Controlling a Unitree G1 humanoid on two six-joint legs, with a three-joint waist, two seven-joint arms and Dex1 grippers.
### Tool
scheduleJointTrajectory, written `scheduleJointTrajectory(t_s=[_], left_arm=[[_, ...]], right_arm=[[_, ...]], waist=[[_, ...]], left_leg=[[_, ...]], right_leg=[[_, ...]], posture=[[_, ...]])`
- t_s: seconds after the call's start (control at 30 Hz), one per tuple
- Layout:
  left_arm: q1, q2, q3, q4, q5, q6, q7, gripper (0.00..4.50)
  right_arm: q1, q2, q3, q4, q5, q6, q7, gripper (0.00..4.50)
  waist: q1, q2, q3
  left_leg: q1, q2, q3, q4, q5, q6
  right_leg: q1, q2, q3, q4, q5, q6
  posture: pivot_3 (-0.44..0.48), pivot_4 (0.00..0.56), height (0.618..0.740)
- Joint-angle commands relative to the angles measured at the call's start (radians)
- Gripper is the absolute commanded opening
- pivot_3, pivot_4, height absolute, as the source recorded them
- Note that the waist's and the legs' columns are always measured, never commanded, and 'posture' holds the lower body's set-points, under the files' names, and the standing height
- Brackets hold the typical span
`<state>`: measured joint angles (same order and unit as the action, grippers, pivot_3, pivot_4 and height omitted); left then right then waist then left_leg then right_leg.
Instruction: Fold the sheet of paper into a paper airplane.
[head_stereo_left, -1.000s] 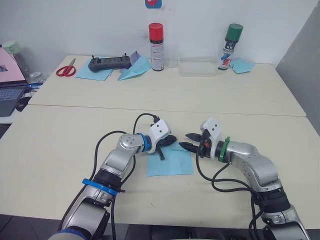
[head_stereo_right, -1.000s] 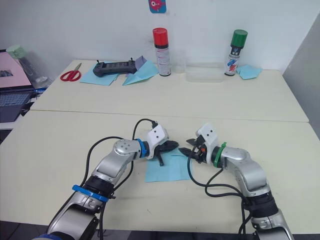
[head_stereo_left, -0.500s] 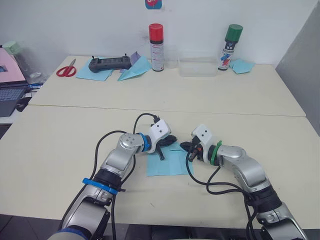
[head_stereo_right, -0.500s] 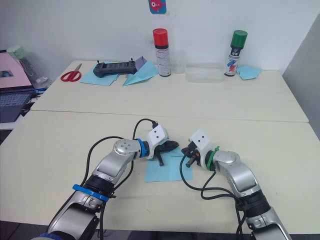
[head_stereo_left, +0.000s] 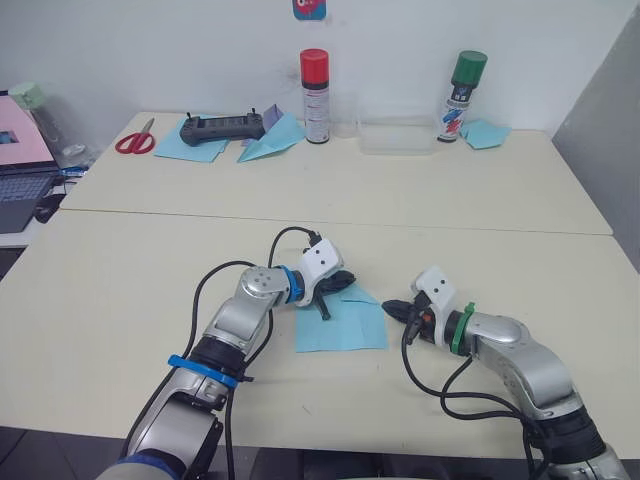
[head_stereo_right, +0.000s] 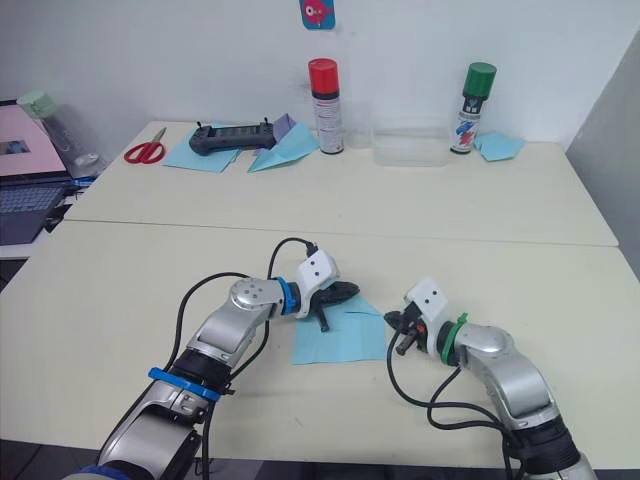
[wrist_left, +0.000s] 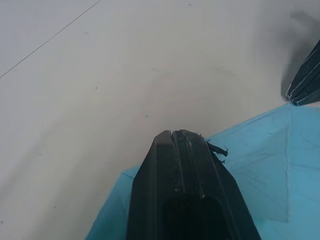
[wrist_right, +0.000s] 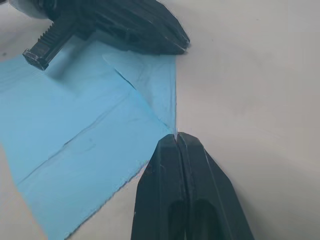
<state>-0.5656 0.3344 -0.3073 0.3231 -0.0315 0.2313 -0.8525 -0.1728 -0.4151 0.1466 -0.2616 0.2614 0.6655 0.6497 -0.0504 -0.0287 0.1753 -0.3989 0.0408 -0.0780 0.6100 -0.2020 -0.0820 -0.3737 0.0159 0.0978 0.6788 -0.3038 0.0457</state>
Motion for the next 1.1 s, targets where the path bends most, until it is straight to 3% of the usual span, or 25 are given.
scheduleJointTrajectory(t_s=[0.03,0.47,0.73,1.1], left_arm=[[0.015,-0.006,-0.029,0.04,0.033,0.015,-0.001,0.0],[0.008,-0.007,-0.024,0.026,0.025,0.009,-0.021,0.0],[-0.028,-0.054,0.002,-0.035,-0.044,0.07,-0.057,0.0],[-0.029,-0.024,-0.049,0.036,0.056,0.085,-0.015,0.0]], right_arm=[[-0.054,0.049,-0.043,0.001,0.035,-0.026,-0.029,0.02],[-0.108,0.044,0.151,0.099,-0.09,0.003,-0.035,0.02],[-0.124,0.044,0.153,0.125,-0.102,0.018,-0.04,0.02],[-0.118,0.052,0.153,0.145,-0.107,0.012,-0.05,0.02]], waist=[[0.0,0.0,0.0],[0.003,0.0,0.0],[0.0,0.0,0.0],[-0.006,0.0,0.0]], left_leg=[[0.0,0.0,0.0,0.0,0.0,0.0],[0.0,0.0,0.0,0.0,0.0,0.0],[0.0,0.0,0.0,0.0,0.0,0.0],[0.0,0.0,0.0,0.0,0.0,0.0]], right_leg=[[0.0,0.0,0.0,0.0,0.0,0.0],[0.0,0.0,0.0,0.0,0.0,0.0],[0.0,0.0,0.0,0.0,0.0,0.0],[0.0,0.0,0.0,0.0,0.0,0.0]], posture=[[0.0,0.15,0.74],[0.0,0.15,0.74],[0.0,0.15,0.74],[0.0,0.15,0.74]])
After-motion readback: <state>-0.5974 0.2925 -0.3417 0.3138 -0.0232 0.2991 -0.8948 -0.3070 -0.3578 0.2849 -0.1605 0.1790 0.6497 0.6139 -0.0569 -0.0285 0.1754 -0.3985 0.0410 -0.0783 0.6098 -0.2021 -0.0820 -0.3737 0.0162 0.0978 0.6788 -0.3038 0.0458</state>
